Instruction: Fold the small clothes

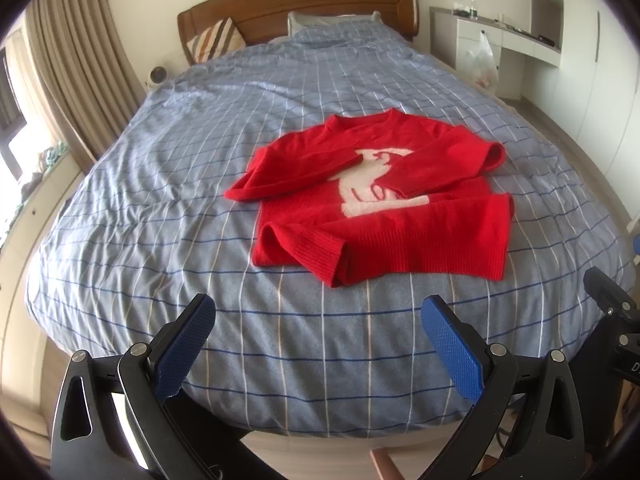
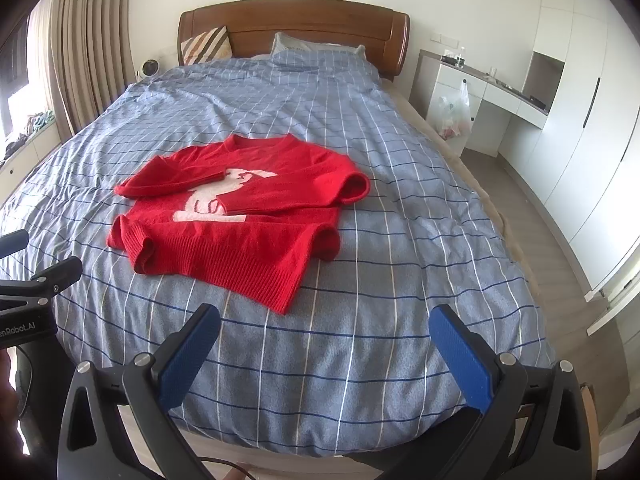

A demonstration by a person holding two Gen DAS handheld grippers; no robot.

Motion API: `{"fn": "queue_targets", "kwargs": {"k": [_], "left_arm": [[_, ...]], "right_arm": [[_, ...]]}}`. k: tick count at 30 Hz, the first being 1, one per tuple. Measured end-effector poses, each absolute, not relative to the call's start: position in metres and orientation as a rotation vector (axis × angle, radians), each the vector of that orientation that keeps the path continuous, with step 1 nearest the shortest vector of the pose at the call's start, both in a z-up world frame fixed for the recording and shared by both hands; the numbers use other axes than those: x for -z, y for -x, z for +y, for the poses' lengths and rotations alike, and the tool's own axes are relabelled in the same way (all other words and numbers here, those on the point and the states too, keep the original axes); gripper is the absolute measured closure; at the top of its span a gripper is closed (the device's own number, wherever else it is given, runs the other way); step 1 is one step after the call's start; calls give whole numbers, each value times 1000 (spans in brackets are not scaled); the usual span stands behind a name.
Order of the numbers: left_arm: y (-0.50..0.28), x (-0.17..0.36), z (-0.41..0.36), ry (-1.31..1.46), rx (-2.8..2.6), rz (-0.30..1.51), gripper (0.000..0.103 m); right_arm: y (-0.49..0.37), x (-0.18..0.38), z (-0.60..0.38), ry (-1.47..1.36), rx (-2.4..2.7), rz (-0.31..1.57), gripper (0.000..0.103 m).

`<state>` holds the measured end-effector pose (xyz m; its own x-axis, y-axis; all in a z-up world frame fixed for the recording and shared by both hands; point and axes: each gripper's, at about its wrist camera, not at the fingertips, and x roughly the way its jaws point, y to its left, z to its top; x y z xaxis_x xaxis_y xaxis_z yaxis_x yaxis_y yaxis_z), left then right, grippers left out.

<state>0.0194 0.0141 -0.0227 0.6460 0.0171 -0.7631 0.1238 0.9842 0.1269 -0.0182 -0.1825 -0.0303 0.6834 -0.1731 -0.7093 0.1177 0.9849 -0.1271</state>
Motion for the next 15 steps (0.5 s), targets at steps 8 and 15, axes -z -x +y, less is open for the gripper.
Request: {"fn": "queue_targets", "kwargs": {"k": [8, 15], "left_arm": [[-18, 25, 15, -178, 60, 873, 0], [-17, 30, 17, -184, 48, 876, 0]], "right_arm": [[18, 33, -181, 78, 167, 812, 0], [18, 35, -181, 83, 167, 819, 0]]}}
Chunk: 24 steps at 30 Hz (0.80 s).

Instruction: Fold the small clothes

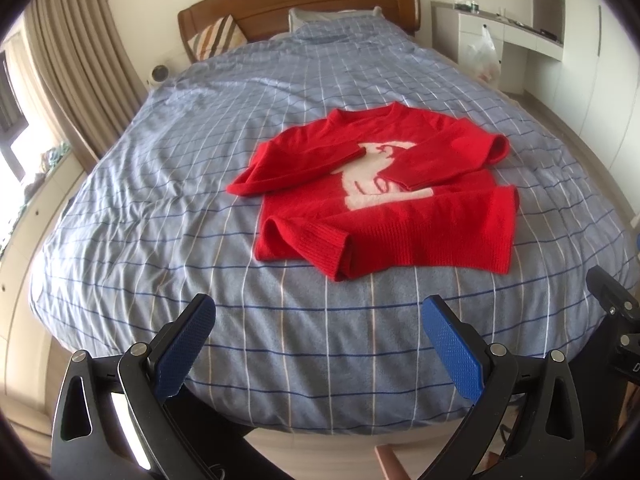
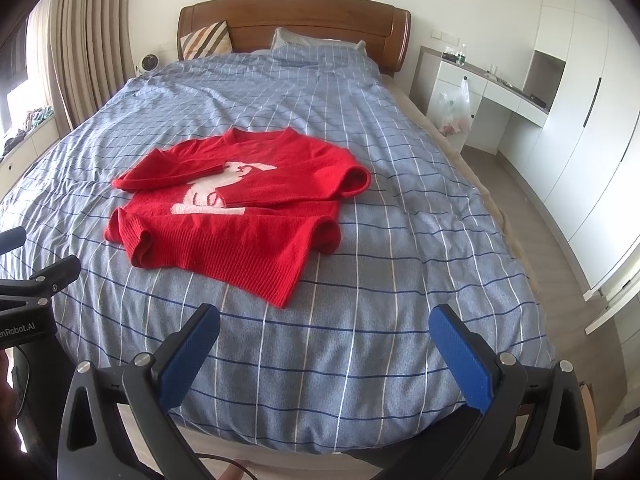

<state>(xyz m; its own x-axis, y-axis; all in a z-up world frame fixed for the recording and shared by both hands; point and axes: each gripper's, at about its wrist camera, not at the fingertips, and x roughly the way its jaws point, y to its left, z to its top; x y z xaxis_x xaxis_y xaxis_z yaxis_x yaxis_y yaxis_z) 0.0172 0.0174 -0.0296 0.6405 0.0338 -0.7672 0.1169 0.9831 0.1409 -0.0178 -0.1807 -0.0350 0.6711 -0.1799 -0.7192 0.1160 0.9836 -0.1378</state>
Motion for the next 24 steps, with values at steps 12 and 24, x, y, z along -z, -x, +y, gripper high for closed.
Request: {"fn": "queue_targets", "kwargs": {"k": [12, 24], "left_arm": [[-21, 30, 18, -207, 9, 885, 0], [-21, 31, 18, -210, 7, 891, 0]], "right_arm": [[17, 38, -180, 72, 161, 827, 0], [17, 40, -177, 73, 152, 830, 0]]}}
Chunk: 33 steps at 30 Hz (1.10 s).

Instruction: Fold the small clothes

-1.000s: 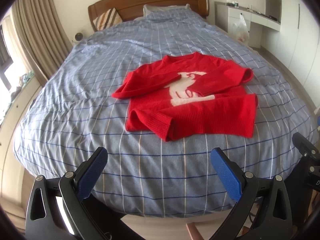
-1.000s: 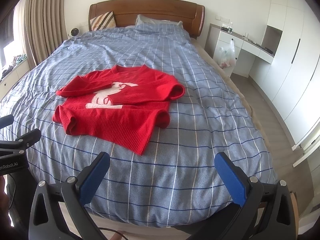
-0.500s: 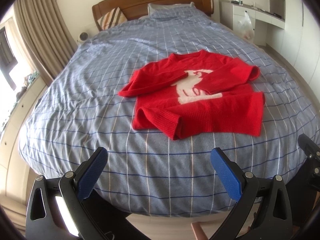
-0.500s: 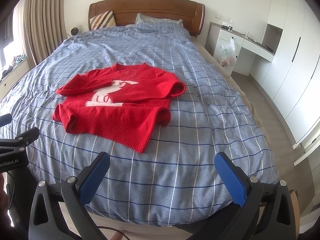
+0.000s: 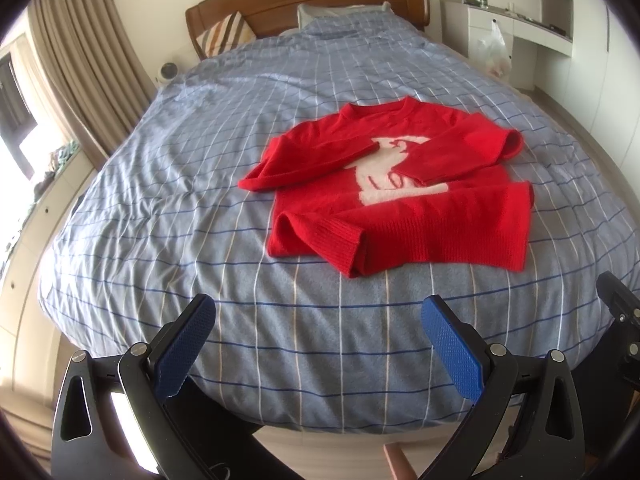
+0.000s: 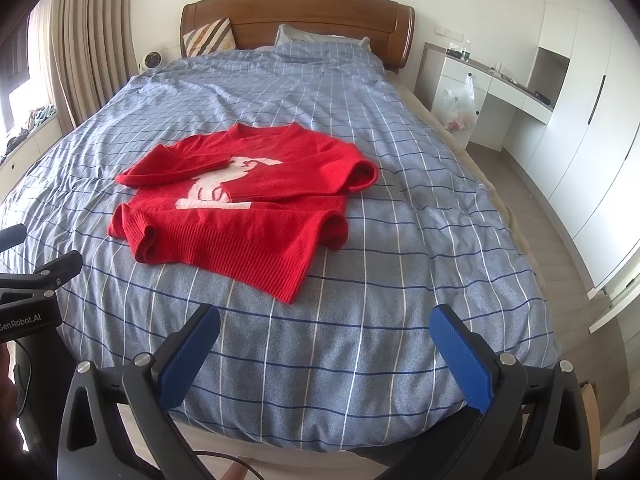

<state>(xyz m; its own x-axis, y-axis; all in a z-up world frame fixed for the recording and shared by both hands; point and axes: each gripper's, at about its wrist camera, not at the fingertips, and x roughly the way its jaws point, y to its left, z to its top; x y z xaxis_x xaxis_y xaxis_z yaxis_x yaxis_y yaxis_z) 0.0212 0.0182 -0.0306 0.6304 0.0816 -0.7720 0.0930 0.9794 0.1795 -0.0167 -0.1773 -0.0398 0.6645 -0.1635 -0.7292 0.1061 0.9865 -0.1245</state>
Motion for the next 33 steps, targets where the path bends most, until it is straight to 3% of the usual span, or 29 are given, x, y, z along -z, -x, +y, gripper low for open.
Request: {"fn": "queue_targets", "kwargs": {"k": [33], "left_arm": [[-21, 31, 13, -216, 6, 902, 0]], "right_arm": [[18, 42, -179, 73, 153, 839, 0]]}}
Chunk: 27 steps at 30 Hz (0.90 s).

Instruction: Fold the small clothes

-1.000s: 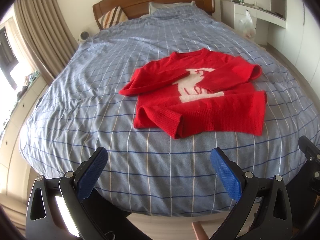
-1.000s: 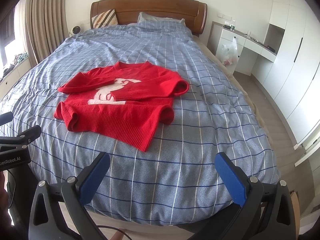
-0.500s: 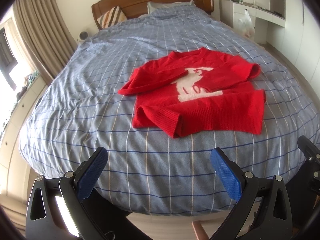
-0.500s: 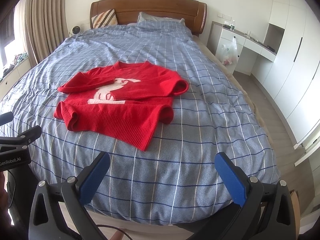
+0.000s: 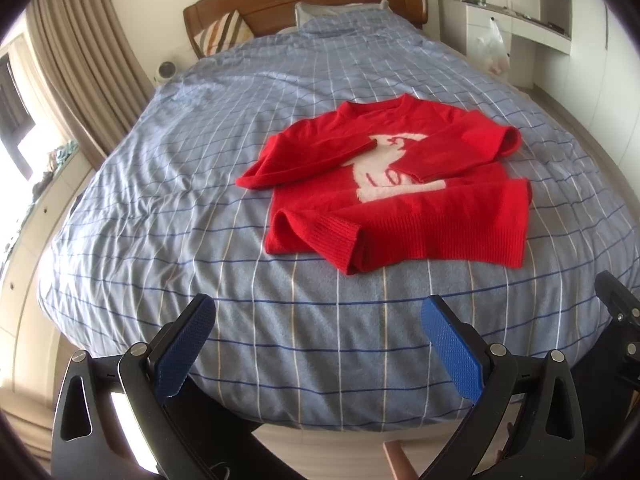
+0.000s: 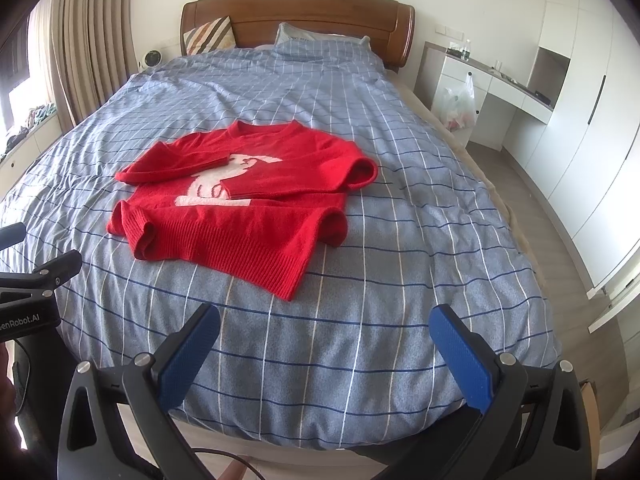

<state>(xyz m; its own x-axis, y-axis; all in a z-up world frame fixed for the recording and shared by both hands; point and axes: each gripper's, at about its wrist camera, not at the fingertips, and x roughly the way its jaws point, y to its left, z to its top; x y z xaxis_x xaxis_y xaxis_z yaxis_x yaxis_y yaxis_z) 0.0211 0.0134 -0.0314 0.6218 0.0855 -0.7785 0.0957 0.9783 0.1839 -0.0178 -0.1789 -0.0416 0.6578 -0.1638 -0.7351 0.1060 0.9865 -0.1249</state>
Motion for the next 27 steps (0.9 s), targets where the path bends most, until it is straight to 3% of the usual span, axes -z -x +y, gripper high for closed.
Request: {"fn": "queue_targets", "kwargs": {"k": [10, 16, 22, 25, 27], "left_arm": [[-39, 54, 58, -104, 18, 976, 0], [-68, 84, 101, 77, 50, 1034, 1], [-106, 99, 55, 17, 171, 1036, 1], [-131, 110, 35, -34, 137, 1030, 2], [-143, 118, 29, -62, 91, 1034, 18]], "right_arm": [[15, 49, -195, 65, 161, 842, 0], [-2, 84, -231, -100, 64, 883, 0], [-41, 130, -225, -189, -104, 900, 3], [-63, 146, -219, -195, -137, 896, 18], [-75, 155, -219, -223, -168, 900, 39]]}}
